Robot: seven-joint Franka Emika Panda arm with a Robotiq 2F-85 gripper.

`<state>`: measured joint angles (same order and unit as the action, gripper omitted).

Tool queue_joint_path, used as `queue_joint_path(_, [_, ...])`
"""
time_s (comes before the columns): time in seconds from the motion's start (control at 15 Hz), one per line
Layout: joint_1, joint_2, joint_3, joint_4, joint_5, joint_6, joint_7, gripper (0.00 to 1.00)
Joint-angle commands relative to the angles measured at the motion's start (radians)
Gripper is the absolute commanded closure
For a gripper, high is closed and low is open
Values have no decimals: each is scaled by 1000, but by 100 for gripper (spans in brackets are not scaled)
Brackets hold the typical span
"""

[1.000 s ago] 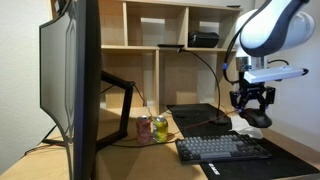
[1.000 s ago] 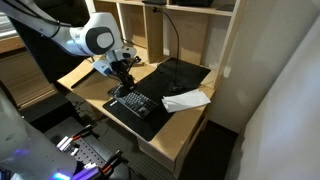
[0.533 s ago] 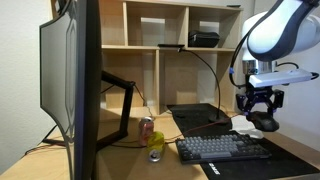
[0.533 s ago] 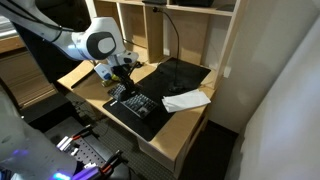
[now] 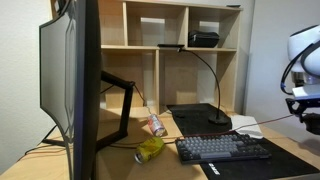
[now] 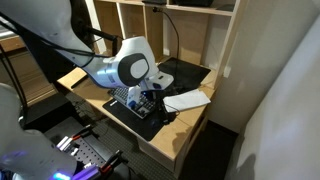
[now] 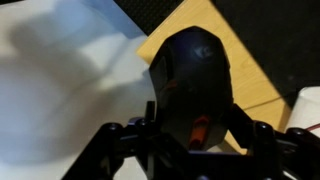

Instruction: Move the mouse to the right side of the keyboard

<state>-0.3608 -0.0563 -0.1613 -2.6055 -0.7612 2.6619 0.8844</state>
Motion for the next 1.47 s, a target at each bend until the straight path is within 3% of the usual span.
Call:
queue_joint_path(0.0, [-7, 113, -71, 76, -139, 68, 208, 54])
queue_joint_path(0.27, [58, 238, -87, 55, -58, 193, 307, 54])
queue_joint_path(0.33, [32, 279, -50, 53, -37, 231, 331, 54])
queue_joint_path(0.53, [27, 378, -30, 63, 25, 321, 363, 54])
queue_joint_path(0.73, [28, 443, -46, 84, 32, 385, 385, 54])
queue_joint_path(1.07, [96, 486, -153, 133, -33, 456, 477, 54])
queue_joint_path(1.4, [226, 549, -294, 176, -89, 526, 594, 54])
